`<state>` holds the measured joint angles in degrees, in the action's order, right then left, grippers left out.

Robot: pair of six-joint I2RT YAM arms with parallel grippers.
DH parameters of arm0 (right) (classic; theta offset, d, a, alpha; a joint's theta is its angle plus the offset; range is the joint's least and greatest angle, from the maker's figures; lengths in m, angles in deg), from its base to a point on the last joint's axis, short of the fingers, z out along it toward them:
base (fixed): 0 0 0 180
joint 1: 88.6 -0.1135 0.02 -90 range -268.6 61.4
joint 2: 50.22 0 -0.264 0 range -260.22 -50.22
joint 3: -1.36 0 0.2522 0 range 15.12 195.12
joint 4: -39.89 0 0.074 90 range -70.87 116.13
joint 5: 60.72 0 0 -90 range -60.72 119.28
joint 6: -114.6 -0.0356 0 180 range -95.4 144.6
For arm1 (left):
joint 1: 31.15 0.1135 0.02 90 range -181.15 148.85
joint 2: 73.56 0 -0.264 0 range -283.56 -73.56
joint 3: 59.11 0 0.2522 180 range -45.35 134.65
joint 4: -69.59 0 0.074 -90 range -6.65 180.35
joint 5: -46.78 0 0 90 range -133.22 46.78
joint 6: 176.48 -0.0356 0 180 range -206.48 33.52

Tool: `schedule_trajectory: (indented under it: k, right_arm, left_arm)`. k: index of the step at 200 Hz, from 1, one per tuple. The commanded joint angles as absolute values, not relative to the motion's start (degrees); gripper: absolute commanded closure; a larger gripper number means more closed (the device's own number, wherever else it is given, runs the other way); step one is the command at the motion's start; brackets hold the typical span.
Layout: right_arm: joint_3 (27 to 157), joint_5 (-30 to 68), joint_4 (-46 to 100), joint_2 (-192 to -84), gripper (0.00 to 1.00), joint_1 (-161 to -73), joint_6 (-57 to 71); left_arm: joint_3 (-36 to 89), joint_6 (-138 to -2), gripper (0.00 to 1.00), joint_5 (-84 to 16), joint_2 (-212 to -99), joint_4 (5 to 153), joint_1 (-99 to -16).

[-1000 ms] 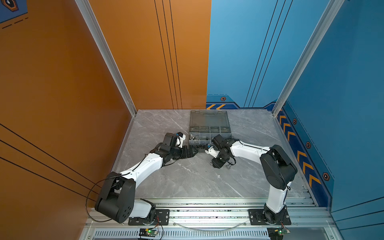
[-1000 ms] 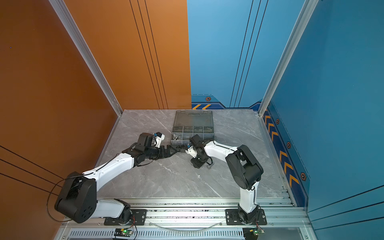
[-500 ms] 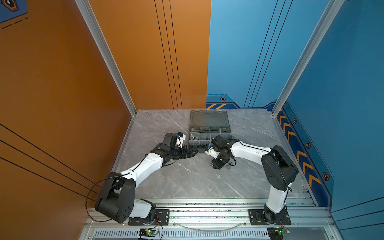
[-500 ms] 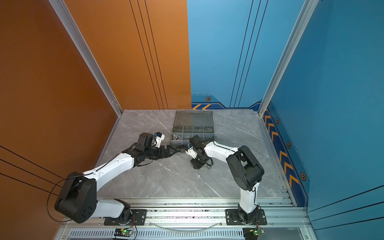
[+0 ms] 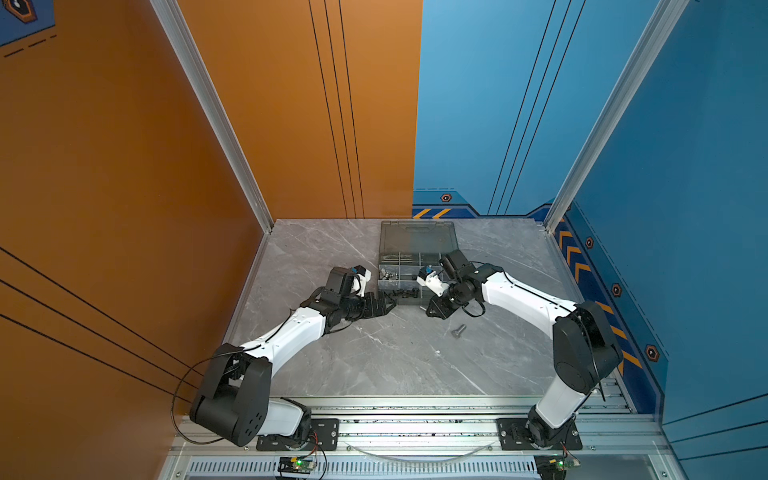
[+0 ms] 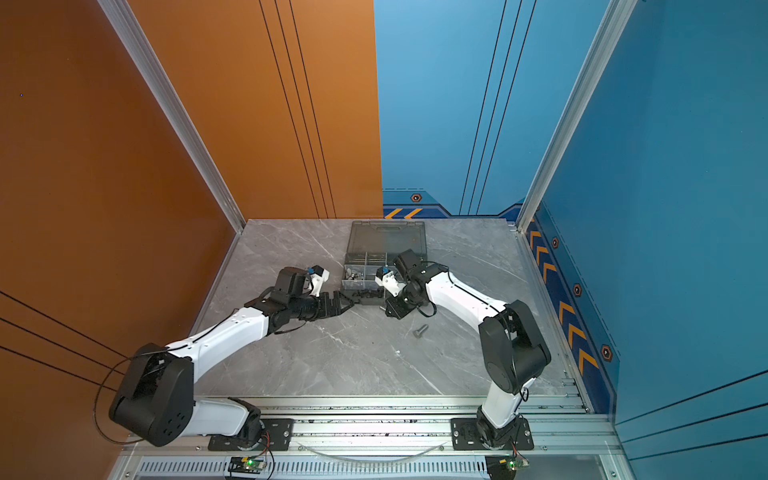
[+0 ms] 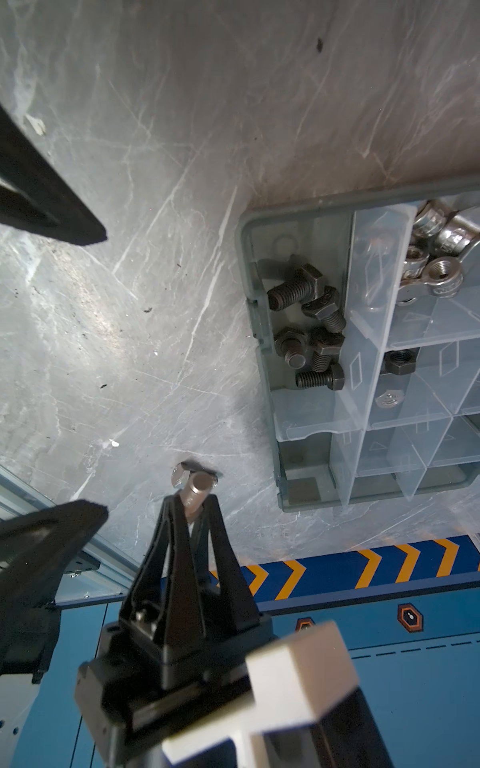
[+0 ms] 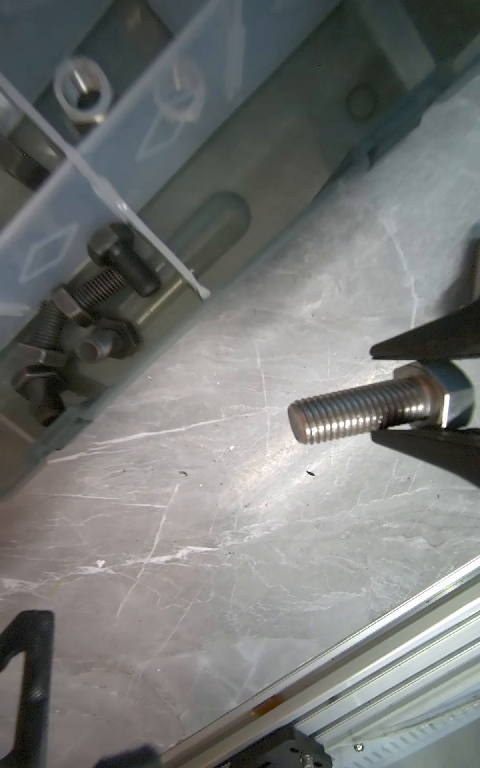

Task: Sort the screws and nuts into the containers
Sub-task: 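Carry the silver bolt with the right gripper over the silver-nut compartment, then open the right gripper to drop the silver bolt into the compartment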

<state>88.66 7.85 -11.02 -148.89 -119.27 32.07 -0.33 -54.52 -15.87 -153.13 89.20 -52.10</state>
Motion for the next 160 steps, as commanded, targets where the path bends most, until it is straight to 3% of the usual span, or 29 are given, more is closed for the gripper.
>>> schedule_trajectory:
  k: [1, 66, 160]
  right_arm:
    - [92.33, 9.08, -12.39, -147.88, 1.0, -117.27, 32.04]
    - [102.12, 14.55, -15.25, -156.7, 1.0, -113.85, 35.48]
    - [103.91, 18.9, -14.03, -162.49, 1.0, -113.82, 34.24]
  left_arm:
    - [-0.67, -54.22, 0.02, -14.06, -153.27, 88.64, -51.48]
    - [-0.34, -53.99, 0.02, -14.04, -153.24, 88.96, -51.46]
    - [0.28, -53.73, 0.02, -13.66, -153.63, 88.89, -51.54]
